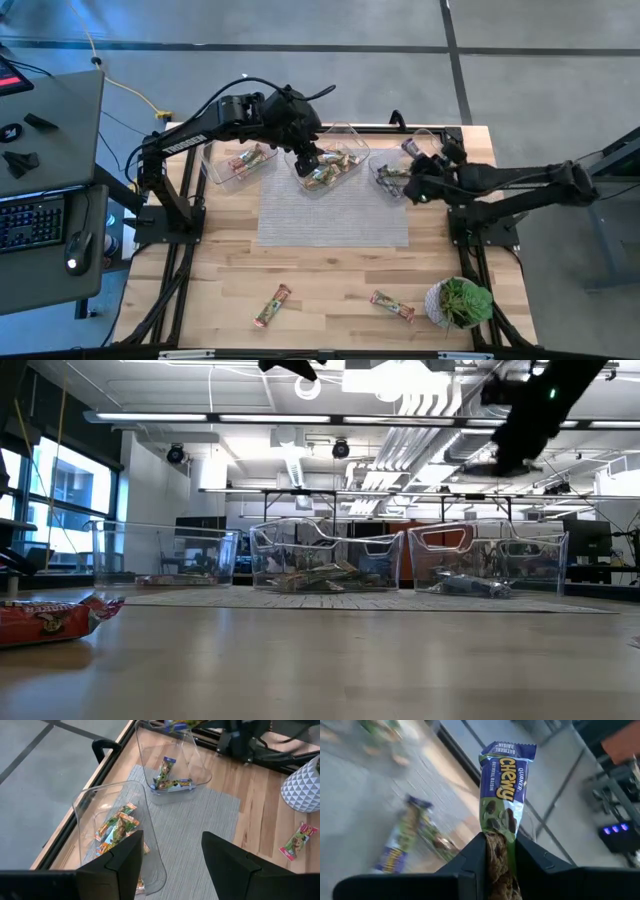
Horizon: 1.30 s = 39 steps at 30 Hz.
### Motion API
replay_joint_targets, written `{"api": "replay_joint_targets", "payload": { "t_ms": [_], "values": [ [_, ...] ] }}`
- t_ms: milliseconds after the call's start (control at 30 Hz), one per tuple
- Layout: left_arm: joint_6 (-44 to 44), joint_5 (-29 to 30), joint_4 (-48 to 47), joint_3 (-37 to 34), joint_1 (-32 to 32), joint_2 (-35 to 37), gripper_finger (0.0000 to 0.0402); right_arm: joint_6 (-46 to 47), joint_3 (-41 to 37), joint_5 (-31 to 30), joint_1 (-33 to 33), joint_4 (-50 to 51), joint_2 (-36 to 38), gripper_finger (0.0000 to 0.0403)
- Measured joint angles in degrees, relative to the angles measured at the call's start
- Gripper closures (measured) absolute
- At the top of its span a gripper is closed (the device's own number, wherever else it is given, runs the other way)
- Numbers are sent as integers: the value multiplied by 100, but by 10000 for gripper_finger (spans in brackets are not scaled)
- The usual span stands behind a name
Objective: Pick and place Granola Bars by type
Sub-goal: Put the blue granola bar into the right transparent bin
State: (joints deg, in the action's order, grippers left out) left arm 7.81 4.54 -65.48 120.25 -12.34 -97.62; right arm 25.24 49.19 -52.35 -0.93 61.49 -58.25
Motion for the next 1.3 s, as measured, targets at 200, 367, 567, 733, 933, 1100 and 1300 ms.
{"api": "replay_joint_targets", "payload": {
  "t_ms": [200,367,567,733,933,1100,1300],
  "values": [
    [0,1,-5,1,-2,2,204,-1245,-296,1378,-1208,-1219,-33,332],
    [0,0,-16,1,1,2,204,-1834,-682,2034,-2156,-1914,-71,332],
    [0,-1,-19,-1,0,2,204,-2167,-676,3309,-2945,-2062,-383,332],
    [2,-2,-20,-1,0,2,204,-2505,-676,4448,-3450,-2154,-808,332],
    [2,-2,-21,-1,-2,2,204,-2532,-676,4581,-3727,-2152,-1463,331],
    [4,-2,-21,0,-2,2,204,-2532,-676,4565,-3814,-2155,-1949,331],
    [6,-2,-21,1,0,2,204,-2711,-674,4155,-3810,-2244,-2265,331]
  ]
}}
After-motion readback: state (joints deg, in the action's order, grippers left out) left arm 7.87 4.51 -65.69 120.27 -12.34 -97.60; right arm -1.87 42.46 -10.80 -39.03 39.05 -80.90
